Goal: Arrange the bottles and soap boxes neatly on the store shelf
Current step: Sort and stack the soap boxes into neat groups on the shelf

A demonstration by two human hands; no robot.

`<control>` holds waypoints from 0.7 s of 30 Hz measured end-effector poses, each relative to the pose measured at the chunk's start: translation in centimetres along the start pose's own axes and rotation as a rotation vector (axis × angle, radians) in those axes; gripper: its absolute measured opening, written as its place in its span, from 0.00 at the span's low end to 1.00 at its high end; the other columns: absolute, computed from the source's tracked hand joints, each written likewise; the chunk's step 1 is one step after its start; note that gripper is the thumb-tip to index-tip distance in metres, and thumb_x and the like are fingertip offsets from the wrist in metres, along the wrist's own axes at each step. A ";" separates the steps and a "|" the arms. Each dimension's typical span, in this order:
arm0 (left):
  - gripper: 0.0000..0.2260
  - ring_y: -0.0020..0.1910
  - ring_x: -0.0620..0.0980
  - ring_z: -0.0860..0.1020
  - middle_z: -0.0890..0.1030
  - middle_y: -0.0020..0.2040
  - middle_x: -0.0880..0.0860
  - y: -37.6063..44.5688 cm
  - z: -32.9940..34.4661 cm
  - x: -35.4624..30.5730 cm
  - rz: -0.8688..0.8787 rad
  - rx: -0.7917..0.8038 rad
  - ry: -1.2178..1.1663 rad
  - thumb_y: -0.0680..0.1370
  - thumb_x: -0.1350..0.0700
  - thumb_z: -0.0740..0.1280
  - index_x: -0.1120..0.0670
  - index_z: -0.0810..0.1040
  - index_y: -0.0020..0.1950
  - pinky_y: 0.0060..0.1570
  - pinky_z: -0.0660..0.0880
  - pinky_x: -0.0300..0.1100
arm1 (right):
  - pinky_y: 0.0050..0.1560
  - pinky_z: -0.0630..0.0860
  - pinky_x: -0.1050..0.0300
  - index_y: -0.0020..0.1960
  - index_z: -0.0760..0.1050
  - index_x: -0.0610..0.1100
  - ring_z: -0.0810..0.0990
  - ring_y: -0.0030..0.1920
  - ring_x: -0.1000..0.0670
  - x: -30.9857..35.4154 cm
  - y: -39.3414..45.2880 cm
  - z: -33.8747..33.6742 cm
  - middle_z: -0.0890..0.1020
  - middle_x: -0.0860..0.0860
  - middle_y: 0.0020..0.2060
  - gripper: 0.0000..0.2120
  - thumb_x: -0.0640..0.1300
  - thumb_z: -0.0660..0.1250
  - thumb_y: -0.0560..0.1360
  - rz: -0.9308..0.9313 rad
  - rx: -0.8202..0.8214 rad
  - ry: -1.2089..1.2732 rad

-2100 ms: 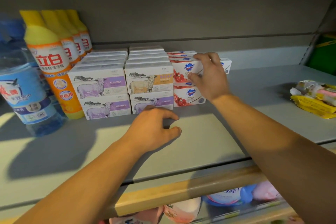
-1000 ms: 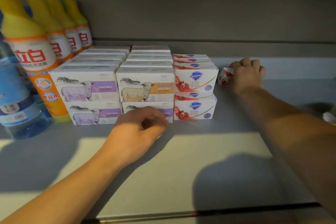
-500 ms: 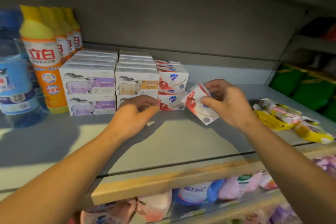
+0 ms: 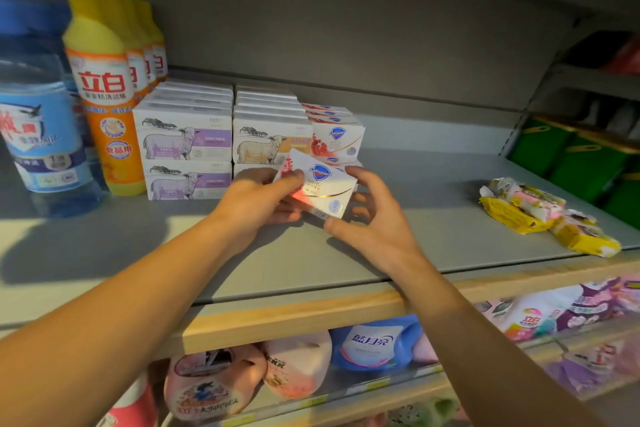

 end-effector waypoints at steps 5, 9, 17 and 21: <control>0.11 0.38 0.55 0.85 0.86 0.43 0.58 0.2 0.0 0.2 -0.043 0.074 -0.014 0.77 0.52 0.70 0.58 0.80 0.54 0.36 0.81 0.42 | 0.44 0.79 0.62 0.59 0.75 0.61 0.83 0.51 0.56 -0.5 0.5 -0.2 0.83 0.57 0.51 0.26 0.46 0.75 0.63 0.023 -0.030 0.098; 0.20 0.43 0.54 0.84 0.85 0.51 0.55 0.0 0.3 0.3 -0.003 0.218 0.008 0.74 0.48 0.73 0.55 0.77 0.62 0.43 0.81 0.47 | 0.36 0.77 0.58 0.50 0.81 0.49 0.81 0.35 0.52 -1.0 0.7 -0.8 0.85 0.50 0.39 0.15 0.52 0.70 0.66 0.176 -0.133 0.258; 0.16 0.43 0.51 0.85 0.86 0.47 0.52 -0.7 0.4 -0.2 0.147 0.215 0.132 0.68 0.45 0.73 0.52 0.82 0.51 0.37 0.82 0.44 | 0.26 0.72 0.58 0.43 0.82 0.46 0.78 0.25 0.48 -0.9 0.8 -0.8 0.82 0.44 0.27 0.35 0.74 0.52 0.63 0.333 -0.133 0.076; 0.21 0.27 0.56 0.76 0.83 0.37 0.60 -0.6 0.1 -0.3 0.111 0.062 0.136 0.74 0.44 0.71 0.63 0.80 0.49 0.26 0.76 0.44 | 0.25 0.70 0.61 0.39 0.80 0.45 0.77 0.26 0.49 -0.7 0.5 -0.5 0.82 0.44 0.28 0.29 0.71 0.60 0.66 0.274 -0.019 0.104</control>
Point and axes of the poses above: each hand's wrist, its own y-axis towards the middle knuckle, its own z-axis out of the palm, x = y × z, the point moved 3 cm from there along y, towards the middle knuckle
